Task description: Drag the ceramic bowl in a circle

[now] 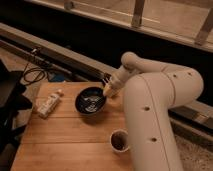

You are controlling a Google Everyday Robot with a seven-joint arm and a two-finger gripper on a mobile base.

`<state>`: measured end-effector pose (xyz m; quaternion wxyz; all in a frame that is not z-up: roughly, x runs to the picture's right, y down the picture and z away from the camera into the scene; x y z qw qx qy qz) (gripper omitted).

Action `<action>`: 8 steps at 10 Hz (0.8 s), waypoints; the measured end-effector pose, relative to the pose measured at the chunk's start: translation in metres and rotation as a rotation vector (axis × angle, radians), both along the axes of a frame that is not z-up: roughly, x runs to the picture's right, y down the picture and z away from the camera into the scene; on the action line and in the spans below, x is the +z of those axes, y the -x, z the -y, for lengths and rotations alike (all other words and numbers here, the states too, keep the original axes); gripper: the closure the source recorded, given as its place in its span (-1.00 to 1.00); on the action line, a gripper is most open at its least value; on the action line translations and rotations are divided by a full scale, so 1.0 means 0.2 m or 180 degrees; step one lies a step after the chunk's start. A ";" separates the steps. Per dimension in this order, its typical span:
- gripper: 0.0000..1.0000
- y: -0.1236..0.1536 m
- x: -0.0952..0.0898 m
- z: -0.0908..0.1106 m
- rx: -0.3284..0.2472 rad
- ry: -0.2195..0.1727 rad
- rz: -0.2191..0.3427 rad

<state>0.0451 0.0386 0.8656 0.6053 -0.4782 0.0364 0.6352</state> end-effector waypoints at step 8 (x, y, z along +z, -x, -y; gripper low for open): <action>1.00 -0.27 -0.09 -0.04 0.0328 0.0045 -0.0354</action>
